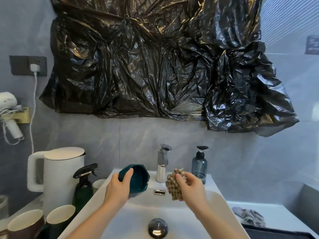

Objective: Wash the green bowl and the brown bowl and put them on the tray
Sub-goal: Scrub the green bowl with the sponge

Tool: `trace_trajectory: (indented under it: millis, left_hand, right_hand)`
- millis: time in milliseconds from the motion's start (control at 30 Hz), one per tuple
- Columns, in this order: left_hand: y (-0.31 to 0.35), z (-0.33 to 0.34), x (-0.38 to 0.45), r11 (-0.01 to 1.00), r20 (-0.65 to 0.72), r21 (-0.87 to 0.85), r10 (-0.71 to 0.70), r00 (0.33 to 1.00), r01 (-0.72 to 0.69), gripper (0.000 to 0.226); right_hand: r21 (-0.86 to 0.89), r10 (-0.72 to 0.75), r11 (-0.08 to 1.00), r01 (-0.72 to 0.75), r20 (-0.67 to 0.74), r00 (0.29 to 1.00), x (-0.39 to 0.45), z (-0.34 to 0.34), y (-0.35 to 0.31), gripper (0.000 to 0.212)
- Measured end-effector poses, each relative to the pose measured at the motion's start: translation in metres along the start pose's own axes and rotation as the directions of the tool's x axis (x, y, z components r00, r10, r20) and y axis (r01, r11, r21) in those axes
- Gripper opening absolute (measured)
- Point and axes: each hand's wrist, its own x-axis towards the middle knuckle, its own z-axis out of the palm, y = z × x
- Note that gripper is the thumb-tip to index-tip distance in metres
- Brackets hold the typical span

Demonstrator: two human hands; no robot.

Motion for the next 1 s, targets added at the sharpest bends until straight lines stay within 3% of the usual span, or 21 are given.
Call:
trace_trajectory:
  millis: [167, 333, 433, 667, 833, 1000]
  left_hand:
    - [-0.001, 0.041, -0.005, 0.964, 0.148, -0.157, -0.191, 0.97, 0.214, 0.057]
    - [-0.016, 0.053, -0.012, 0.92, 0.271, -0.221, -0.261, 0.927, 0.324, 0.055]
    - [-0.023, 0.054, -0.013, 0.916, 0.294, -0.223, -0.264, 0.919, 0.334, 0.054]
    - [-0.025, 0.056, -0.016, 0.919, 0.28, -0.256, -0.226, 0.933, 0.3, 0.054]
    - [-0.021, 0.056, -0.022, 0.926, 0.313, -0.262, -0.185, 0.931, 0.272, 0.043]
    - [-0.019, 0.056, -0.026, 0.937, 0.348, -0.251, -0.146, 0.926, 0.242, 0.043]
  right_hand:
    - [-0.014, -0.005, 1.0, 0.005, 0.033, 0.999, -0.004, 0.001, 0.004, 0.006]
    - [-0.021, -0.055, 0.998, 0.057, 0.081, 0.995, -0.004, 0.006, 0.008, 0.011]
    - [-0.041, -0.063, 0.997, 0.069, 0.123, 0.99, -0.004, 0.012, 0.011, 0.022]
    - [-0.202, -0.153, 0.96, 0.193, 0.198, 0.968, -0.005, 0.021, 0.019, 0.023]
    - [-0.484, -0.256, 0.803, 0.347, 0.245, 0.935, -0.008, 0.025, 0.017, 0.032]
    - [-0.552, -0.36, 0.697, 0.459, 0.285, 0.888, -0.012, 0.029, 0.013, 0.031]
